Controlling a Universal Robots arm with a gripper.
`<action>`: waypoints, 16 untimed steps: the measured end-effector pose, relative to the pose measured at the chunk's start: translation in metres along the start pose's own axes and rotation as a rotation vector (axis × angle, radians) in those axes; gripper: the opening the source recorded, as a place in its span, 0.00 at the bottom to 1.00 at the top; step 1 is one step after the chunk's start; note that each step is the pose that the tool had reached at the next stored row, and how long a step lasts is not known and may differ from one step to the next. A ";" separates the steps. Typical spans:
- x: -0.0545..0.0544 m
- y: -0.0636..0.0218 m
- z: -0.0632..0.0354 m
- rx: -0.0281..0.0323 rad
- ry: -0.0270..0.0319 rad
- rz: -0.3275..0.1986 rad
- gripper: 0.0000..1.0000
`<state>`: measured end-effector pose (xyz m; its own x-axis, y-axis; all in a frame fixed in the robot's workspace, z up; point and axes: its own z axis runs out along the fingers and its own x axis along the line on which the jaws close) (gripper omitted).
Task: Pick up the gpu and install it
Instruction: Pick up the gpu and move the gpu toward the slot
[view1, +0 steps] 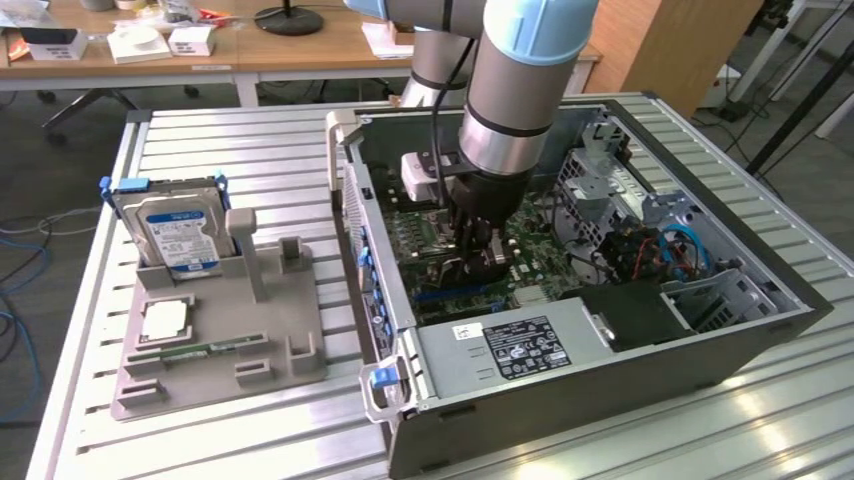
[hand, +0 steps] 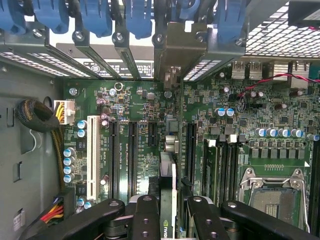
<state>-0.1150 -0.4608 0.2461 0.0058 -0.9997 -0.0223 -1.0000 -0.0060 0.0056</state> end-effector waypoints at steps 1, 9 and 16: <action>0.000 0.0000 0.0000 0.0000 0.0000 0.000 0.26; 0.000 0.0000 0.0005 0.0001 -0.0001 0.000 0.26; 0.000 0.0000 0.0010 0.0001 -0.0001 0.000 0.26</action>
<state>-0.1149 -0.4608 0.2451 0.0058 -0.9997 -0.0223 -1.0000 -0.0060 0.0055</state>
